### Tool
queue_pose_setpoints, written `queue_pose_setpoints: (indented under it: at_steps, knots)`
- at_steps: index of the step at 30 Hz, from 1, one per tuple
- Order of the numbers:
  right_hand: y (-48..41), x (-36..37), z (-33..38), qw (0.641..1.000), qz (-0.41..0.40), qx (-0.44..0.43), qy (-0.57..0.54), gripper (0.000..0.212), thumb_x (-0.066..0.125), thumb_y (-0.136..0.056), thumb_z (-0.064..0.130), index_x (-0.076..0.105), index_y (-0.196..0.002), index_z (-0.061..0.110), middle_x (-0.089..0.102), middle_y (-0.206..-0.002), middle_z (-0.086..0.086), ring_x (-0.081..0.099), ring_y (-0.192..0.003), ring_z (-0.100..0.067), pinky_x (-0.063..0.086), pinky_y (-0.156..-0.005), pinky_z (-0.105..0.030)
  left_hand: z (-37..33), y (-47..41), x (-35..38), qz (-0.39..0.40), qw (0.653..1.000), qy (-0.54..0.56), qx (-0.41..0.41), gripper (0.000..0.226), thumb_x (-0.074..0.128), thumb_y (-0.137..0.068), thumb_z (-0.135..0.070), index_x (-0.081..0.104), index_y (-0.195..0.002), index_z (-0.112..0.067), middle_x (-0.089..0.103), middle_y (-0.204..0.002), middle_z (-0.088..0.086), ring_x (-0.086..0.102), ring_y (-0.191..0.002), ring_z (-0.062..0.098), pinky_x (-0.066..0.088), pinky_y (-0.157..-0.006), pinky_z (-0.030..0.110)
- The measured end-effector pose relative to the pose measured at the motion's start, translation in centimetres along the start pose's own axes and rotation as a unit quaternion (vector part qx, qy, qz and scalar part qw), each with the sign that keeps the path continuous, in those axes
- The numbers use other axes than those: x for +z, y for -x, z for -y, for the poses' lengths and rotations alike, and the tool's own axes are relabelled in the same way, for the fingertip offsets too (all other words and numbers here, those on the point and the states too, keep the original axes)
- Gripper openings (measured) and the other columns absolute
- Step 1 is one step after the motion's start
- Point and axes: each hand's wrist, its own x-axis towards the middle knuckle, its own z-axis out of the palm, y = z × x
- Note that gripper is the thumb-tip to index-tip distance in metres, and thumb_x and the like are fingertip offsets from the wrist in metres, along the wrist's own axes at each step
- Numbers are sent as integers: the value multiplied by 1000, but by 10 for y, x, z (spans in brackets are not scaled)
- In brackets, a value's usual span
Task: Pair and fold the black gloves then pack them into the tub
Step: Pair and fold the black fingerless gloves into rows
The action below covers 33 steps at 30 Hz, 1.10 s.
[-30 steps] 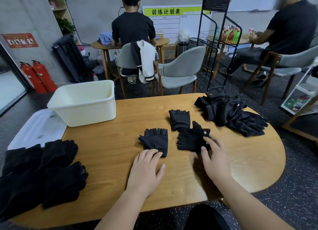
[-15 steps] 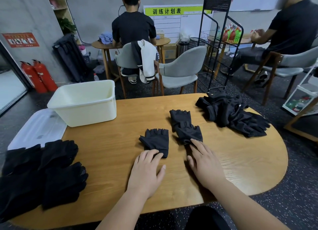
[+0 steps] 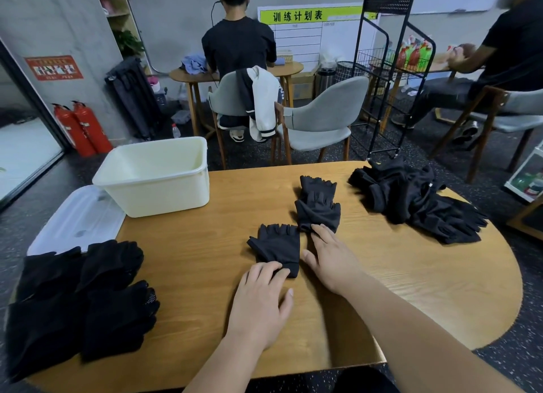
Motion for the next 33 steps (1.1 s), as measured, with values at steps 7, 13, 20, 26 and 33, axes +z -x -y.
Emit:
queue_pose_setpoints:
  at_steps: [7, 13, 20, 26, 33]
  knots:
    - [-41, -26, 3, 988, -128, -18, -87, 30, 44, -106, 29, 72, -114, 22, 51, -150, 4, 40, -144, -20, 37, -116, -34, 1, -2, 2, -18, 1000, 3, -1, 48, 33, -106, -52, 59, -142, -33, 47, -145, -16, 39, -138, 11, 38, -116, 33]
    - [-94, -15, -4, 992, 50, 104, -52, 61, 23, -111, 49, 8, -168, 32, -11, -176, -2, -9, -162, -29, 9, -130, -49, 2, -5, 8, -32, 999, 0, 8, 43, 42, -103, -51, 63, -135, -31, 51, -139, -13, 45, -132, 15, 44, -110, 37]
    - [-119, -9, 25, 995, 96, 12, -10, 58, 24, -112, 43, 13, -168, 32, -6, -177, 2, -5, -162, -22, 7, -130, -47, 4, -4, 6, -39, 998, 5, 49, 37, 49, -99, -52, 66, -124, -31, 53, -127, -11, 49, -122, 15, 48, -99, 35]
    - [-110, -17, 33, 996, 62, -52, -45, 53, 29, -113, 45, 20, -165, 43, -1, -176, 12, -3, -162, -18, 10, -130, -46, 6, 2, 6, -35, 991, 30, 123, 34, 54, -100, -52, 68, -122, -31, 55, -125, -12, 50, -119, 14, 49, -96, 34]
    - [-66, -68, -77, 980, -145, 93, 97, 62, 37, -105, 60, 29, -162, 38, 12, -175, -5, 10, -159, -35, 19, -127, -57, -9, -13, 6, -37, 994, 45, 94, 28, 51, -99, -64, 61, -103, -38, 45, -109, -20, 46, -106, 9, 44, -89, 29]
